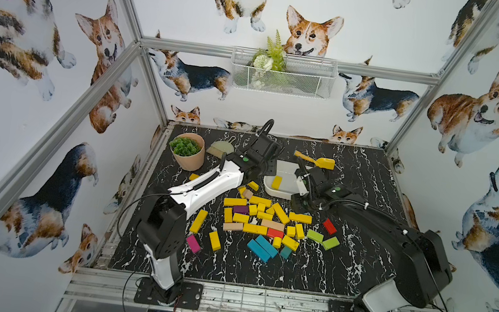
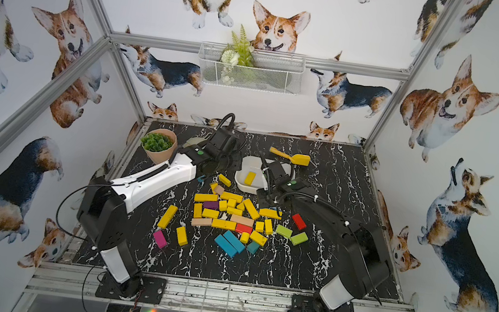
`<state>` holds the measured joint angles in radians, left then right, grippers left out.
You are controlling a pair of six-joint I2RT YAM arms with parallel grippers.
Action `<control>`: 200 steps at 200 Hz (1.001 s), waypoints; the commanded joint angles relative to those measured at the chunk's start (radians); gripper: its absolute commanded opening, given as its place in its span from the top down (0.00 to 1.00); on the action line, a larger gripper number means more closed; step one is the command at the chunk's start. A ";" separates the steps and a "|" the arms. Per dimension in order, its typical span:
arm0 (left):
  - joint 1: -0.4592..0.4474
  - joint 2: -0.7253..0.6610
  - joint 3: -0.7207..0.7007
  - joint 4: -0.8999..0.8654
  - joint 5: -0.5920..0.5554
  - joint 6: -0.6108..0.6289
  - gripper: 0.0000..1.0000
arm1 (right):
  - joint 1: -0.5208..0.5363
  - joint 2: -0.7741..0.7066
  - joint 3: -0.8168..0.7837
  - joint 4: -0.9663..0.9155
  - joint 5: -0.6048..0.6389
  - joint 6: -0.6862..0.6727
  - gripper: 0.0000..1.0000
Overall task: Pick out the yellow building blocks
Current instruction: Place the building block in the storage box, then pick up the building block from the center of the board.
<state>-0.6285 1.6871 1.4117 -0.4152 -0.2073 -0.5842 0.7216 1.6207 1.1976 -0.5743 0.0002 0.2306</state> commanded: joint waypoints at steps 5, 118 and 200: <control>0.048 -0.129 -0.195 0.171 0.013 -0.108 0.42 | 0.086 0.117 0.095 -0.057 0.070 -0.094 0.55; 0.093 -0.416 -0.537 0.196 -0.094 -0.256 0.43 | 0.119 0.319 0.137 -0.059 0.180 -0.123 0.54; 0.093 -0.424 -0.526 0.187 -0.089 -0.240 0.43 | 0.119 0.389 0.182 -0.052 0.169 -0.101 0.64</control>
<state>-0.5369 1.2713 0.8825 -0.2531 -0.2852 -0.8143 0.8379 1.9953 1.3727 -0.6224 0.1673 0.1150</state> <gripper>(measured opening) 0.570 0.376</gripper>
